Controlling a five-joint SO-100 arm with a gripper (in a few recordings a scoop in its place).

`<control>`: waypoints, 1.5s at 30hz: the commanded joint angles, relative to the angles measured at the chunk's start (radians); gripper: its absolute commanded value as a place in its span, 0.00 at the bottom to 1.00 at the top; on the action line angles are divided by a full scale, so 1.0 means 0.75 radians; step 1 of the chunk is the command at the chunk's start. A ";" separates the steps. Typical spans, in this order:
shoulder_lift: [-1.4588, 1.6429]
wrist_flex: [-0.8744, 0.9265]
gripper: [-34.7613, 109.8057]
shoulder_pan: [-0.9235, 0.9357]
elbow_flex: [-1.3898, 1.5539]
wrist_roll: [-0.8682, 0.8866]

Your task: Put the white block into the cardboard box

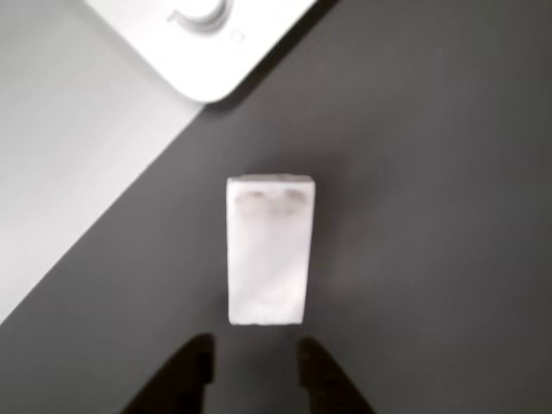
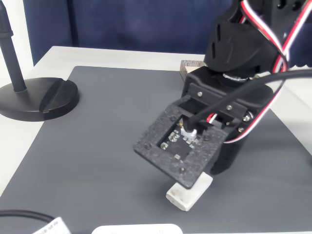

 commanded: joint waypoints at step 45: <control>-0.014 0.047 0.43 0.031 -0.149 0.031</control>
